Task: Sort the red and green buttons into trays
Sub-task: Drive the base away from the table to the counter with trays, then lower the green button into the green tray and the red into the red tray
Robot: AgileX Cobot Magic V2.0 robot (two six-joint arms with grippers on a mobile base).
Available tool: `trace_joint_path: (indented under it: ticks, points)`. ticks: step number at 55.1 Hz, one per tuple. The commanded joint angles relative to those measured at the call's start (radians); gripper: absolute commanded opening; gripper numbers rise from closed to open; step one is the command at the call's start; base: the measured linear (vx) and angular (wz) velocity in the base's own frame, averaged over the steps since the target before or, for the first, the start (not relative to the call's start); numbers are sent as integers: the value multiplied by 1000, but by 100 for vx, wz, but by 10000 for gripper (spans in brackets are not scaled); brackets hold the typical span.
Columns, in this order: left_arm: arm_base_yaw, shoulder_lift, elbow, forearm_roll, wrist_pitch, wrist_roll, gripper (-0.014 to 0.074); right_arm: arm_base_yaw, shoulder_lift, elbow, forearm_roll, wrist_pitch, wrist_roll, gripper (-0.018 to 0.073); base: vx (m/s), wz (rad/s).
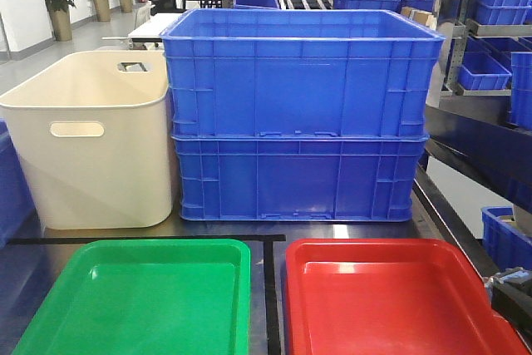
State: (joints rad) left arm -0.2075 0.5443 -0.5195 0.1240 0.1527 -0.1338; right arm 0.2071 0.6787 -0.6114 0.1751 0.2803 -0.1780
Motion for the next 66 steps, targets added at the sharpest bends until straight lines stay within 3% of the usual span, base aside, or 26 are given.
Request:
trace_joint_path:
  ticks: [1, 35, 44, 51, 61, 66]
  points:
    - [-6, -2, -29, 0, -88, -5, -6, 2, -3, -31, 1, -89, -6, -9, 0, 0]
    - [-6, -2, -29, -1, -93, -6, -6, 2, -3, -31, 3, -89, -6, -9, 0, 0]
    - [-7, 36, -29, 0, -153, -5, -6, 2, 14, -31, 5, -30, -6, -9, 0, 0]
    - [-9, 128, -31, 0, -267, -6, -6, 2, 84, -32, 42, -41, -6, -9, 0, 0]
    - [-97, 274, -31, 0, -442, -6, -6, 3, 240, -60, 181, -91, -40, -9, 0, 0]
    - [-156, 357, -31, 0, -487, -6, -6, 3, 316, -83, 197, -100, -79, -9, 0, 0]
